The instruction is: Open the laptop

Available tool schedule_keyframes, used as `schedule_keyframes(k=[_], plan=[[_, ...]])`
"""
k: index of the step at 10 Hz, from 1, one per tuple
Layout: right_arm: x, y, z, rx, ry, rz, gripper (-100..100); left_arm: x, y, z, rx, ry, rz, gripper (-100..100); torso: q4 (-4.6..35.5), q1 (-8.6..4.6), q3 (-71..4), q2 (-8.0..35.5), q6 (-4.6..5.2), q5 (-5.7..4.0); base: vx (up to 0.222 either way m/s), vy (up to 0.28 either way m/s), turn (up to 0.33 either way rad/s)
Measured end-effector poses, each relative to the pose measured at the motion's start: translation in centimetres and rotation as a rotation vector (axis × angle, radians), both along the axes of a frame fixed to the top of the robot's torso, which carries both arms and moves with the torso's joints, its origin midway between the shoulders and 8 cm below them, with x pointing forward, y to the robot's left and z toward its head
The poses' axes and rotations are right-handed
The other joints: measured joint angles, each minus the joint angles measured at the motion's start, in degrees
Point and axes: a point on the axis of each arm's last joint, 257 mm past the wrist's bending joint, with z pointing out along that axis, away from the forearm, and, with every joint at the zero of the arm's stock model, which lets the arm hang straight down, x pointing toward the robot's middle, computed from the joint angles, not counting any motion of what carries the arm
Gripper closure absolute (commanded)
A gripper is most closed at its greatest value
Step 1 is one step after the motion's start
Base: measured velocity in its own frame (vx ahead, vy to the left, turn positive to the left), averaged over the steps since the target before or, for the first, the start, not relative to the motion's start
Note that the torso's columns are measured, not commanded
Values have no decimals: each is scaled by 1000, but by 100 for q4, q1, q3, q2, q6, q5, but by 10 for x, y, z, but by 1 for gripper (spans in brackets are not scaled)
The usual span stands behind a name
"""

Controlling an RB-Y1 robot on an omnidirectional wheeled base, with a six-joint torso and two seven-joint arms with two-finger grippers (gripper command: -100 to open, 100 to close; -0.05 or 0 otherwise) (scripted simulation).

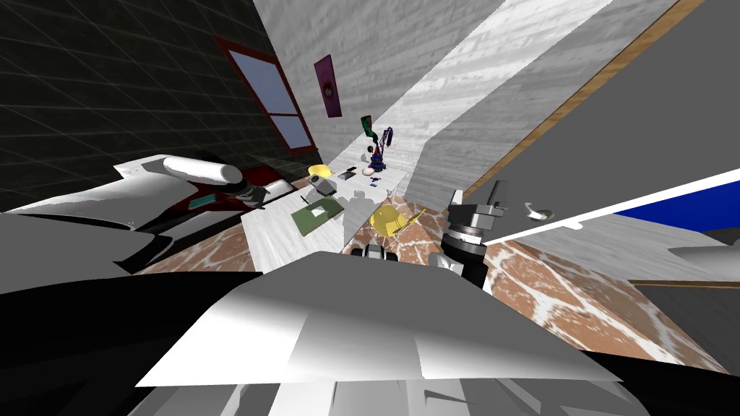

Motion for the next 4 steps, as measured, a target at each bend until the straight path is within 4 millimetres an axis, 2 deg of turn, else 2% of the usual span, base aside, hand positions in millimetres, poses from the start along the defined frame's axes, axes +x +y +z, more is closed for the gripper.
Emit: schedule_keyframes(k=[1,2,4], plan=[[0,0,0,0,0,0,0,2,-5,-1,-19,-5,-1,-100,0,0,1,2,2,0,11,-2,-103],[0,0,0,0,0,0,0,-7,-7,-7,-19,21,2,-100,0,-2,0,0,4,0,17,0,-59],[0,0,0,0,0,0,0,-20,-9,-11,-32,47,18,-100,1,0,0,1,-1,0,8,0,14]])
